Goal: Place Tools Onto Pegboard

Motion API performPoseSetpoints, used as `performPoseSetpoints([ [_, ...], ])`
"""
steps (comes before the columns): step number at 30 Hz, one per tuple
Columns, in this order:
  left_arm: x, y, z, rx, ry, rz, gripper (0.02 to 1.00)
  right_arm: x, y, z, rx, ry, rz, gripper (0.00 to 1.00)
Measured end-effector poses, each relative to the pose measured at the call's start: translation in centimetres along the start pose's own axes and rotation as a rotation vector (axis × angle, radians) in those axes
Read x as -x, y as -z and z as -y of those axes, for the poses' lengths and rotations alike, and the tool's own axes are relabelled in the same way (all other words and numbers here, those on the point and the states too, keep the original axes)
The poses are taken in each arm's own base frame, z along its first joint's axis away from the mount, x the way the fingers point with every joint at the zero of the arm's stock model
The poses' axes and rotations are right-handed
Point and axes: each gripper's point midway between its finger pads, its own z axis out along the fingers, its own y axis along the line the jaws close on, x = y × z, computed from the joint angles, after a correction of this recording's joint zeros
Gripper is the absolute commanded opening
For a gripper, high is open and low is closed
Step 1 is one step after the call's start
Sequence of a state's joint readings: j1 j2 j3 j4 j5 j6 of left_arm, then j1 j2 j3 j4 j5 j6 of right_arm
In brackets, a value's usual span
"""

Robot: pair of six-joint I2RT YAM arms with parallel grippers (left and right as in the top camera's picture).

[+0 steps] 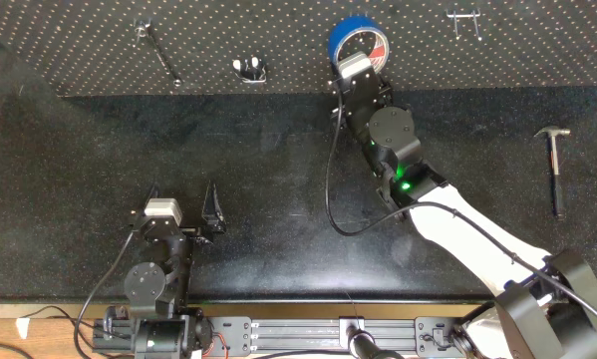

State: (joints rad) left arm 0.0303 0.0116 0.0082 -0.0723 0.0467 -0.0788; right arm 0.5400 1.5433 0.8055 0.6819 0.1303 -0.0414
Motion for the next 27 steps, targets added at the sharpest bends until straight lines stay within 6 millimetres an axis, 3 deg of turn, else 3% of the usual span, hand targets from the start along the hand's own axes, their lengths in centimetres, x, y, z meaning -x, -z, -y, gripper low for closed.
performPoseSetpoints([
  [11,0.0,0.0,0.0,0.000,0.000,0.000,0.996,-1.0,-1.5,0.1,-0.024,0.001,0.053,0.080],
  [13,0.0,0.0,0.0,0.000,0.000,0.000,0.996,-1.0,-1.5,0.1,-0.025,0.002,0.052,0.145],
  [14,0.0,0.0,0.0,0.000,0.000,0.000,0.996,-1.1,-1.5,0.1,-0.024,0.006,0.050,0.248],
  [15,0.0,0.0,0.0,0.000,0.000,0.000,0.996,-1.1,-1.5,0.1,-0.024,0.006,0.051,0.275],
  [20,0.0,0.0,0.0,0.000,0.000,0.000,0.996,-1.4,-1.6,0.0,-0.020,0.010,0.036,0.283],
  [24,0.0,0.0,0.0,0.000,0.000,0.000,0.996,-4.2,-1.4,-0.6,-0.003,-0.017,-0.087,0.336],
  [27,0.0,0.0,0.0,0.000,0.000,0.000,0.996,-3.4,-0.4,-0.4,0.000,-0.019,-0.116,0.391],
])
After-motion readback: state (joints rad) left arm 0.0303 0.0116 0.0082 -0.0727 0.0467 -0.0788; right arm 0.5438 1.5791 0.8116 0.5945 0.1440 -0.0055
